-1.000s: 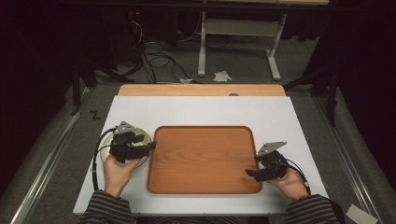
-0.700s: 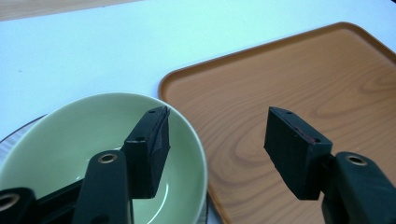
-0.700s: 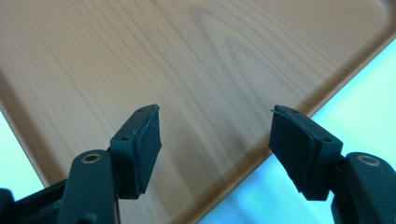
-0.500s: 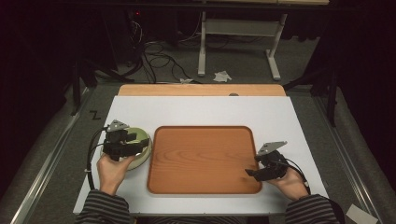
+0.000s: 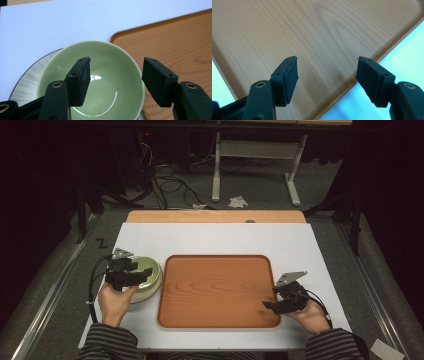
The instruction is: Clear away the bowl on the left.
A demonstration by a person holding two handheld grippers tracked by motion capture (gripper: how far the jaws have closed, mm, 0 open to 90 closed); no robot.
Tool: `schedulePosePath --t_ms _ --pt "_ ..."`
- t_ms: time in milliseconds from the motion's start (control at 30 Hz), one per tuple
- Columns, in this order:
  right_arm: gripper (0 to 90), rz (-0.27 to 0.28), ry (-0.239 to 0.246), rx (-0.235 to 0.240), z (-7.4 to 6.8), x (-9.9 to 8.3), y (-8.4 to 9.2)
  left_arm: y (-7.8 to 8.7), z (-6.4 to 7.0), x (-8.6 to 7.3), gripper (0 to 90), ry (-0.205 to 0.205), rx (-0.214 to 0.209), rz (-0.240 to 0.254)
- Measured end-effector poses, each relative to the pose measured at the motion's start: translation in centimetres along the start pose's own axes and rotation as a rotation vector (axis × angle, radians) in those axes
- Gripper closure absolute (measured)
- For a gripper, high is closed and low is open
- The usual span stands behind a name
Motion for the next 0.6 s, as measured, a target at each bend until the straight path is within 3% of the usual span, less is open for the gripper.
schedulePosePath --t_ms 300,600 --pt "35.5 0.000 -0.006 0.002 -0.1 0.0 -0.1 -0.1 -1.1 0.0 40.0 0.008 0.060 -0.010" --pt "35.5 -0.002 -0.002 0.004 -0.1 0.0 -0.1 -0.3 -2.6 0.0 40.5 0.059 0.097 -0.021"
Point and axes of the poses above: each handheld gripper's, and its own axes: y roughly backward along the jaws, x roughly out of its top, z roughly to its right, the point moved 1 cm from there along -y, roughly forward along the jaws, and after that the axes turned 11 degrees about y, right-handed, at the moved point
